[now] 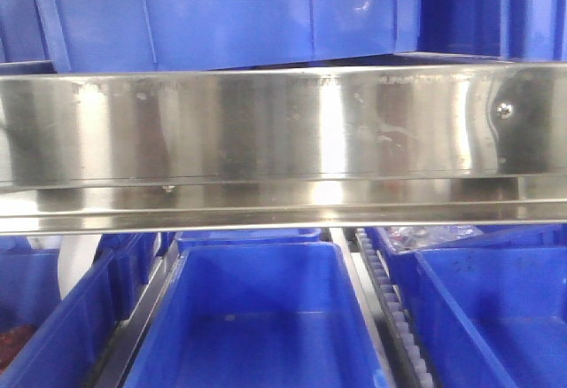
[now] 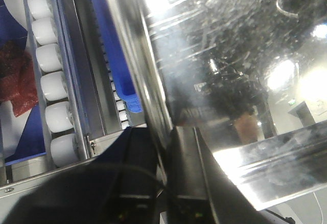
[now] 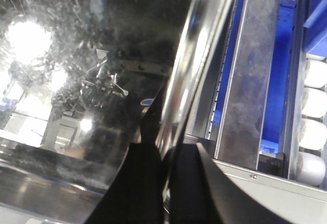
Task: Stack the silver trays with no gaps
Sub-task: 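Lift the gripped silver tray and pull it off the shelf, then hold the tray in both grippers while the base turns away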
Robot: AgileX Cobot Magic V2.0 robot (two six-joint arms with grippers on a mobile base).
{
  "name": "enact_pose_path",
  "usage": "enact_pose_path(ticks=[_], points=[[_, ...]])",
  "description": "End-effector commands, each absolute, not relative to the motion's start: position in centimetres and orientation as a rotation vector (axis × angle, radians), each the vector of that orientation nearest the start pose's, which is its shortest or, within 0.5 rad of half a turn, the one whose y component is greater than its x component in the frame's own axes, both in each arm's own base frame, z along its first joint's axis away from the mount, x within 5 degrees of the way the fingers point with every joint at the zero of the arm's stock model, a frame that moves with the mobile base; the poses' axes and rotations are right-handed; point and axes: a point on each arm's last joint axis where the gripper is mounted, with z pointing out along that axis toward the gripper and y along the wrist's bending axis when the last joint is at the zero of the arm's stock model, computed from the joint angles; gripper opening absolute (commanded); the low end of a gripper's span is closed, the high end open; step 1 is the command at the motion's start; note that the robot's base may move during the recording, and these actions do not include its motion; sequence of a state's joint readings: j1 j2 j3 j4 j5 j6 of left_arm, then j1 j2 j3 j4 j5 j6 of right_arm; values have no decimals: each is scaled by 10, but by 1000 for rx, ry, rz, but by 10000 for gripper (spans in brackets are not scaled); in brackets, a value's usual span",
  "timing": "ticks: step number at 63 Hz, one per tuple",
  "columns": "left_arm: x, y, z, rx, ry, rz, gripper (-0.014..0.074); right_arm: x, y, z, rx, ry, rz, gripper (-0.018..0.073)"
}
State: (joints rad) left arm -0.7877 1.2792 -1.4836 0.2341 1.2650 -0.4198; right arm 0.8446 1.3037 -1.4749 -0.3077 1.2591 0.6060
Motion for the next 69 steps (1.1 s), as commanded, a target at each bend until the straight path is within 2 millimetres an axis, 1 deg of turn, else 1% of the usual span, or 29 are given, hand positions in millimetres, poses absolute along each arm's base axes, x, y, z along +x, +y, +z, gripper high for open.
enact_pose_path(ticks=[1, 69], points=[[177, -160, 444, 502, 2358, -297, -48, 179, 166, 430, -347, 2435, 220, 61], [177, -160, 444, 502, 2358, -297, -48, 179, 166, 430, -347, 2435, 220, 61]])
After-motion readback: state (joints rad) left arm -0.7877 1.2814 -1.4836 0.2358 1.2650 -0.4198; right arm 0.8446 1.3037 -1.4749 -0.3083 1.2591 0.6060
